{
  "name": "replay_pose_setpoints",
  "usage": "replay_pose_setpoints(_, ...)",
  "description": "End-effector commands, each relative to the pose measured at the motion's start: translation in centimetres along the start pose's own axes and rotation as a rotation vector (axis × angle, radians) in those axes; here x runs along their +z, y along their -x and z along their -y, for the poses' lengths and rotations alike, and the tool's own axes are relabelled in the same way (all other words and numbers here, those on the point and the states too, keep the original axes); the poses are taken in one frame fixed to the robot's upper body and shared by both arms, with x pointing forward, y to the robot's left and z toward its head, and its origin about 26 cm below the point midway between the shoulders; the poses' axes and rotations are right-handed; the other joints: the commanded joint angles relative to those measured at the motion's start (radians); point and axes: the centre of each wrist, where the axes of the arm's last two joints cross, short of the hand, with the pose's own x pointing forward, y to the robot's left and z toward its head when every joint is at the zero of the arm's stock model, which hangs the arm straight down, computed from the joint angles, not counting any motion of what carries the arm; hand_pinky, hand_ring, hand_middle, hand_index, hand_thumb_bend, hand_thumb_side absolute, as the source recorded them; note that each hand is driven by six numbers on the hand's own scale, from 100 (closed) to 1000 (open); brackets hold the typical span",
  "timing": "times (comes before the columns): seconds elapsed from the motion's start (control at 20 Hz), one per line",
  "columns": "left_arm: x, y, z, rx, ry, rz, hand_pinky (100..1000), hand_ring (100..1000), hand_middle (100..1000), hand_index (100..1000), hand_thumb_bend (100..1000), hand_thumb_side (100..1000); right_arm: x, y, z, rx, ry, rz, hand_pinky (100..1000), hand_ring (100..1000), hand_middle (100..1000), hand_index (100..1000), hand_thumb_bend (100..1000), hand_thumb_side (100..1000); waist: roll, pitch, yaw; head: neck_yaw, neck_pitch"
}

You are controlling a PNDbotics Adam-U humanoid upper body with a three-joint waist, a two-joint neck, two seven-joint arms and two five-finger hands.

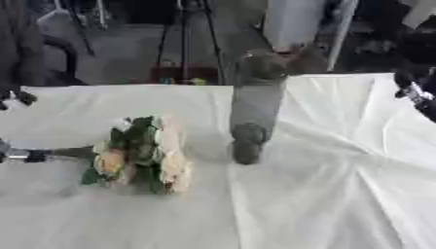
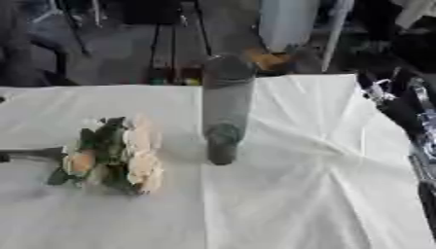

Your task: Arrange flowers into the vase.

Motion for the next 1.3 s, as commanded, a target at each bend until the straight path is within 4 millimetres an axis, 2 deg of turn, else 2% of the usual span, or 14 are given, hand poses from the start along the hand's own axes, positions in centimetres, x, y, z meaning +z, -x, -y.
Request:
replay_pose_setpoints(0.05, -0.3, 0.4, -1.1, -0.057, 0.047, -0.020, 772, 993, 730, 859, 861, 464, -0.6, -0.8, 1.0, 0.015, 0.007, 0.026, 635, 501, 563, 712, 552, 566, 0.000, -0.013, 0.001, 0.003, 0.010)
replay_pose_setpoints(0.65, -3.1, 0.1, 0.3, -0.115, 0.194, -0.008, 770, 1000, 705, 856, 864, 455, -0.5, -0.6, 0.9, 0.013, 0.003, 0.022, 636, 501, 563, 712, 549, 566, -0.005, -0.016, 0.005, -0.002, 0.015)
replay_pose_setpoints(1.05, -5.1, 0.1, 2.6, -0.097, 0.251, -0.015, 763, 1000, 707, 854, 854, 437, -0.4, -0.5, 0.8, 0.007, -0.005, 0.021, 636, 501, 563, 712, 546, 565, -0.008, -0.017, 0.008, -0.005, 0.020)
replay_pose_setpoints(1.3, -6.8, -0.6, 4.1, -0.085, 0.222, -0.011, 757, 997, 698, 849, 805, 380, -0.4, -0.4, 0.7, 0.001, -0.008, 0.019, 636, 501, 563, 712, 545, 564, -0.012, -0.018, 0.008, -0.003, 0.023)
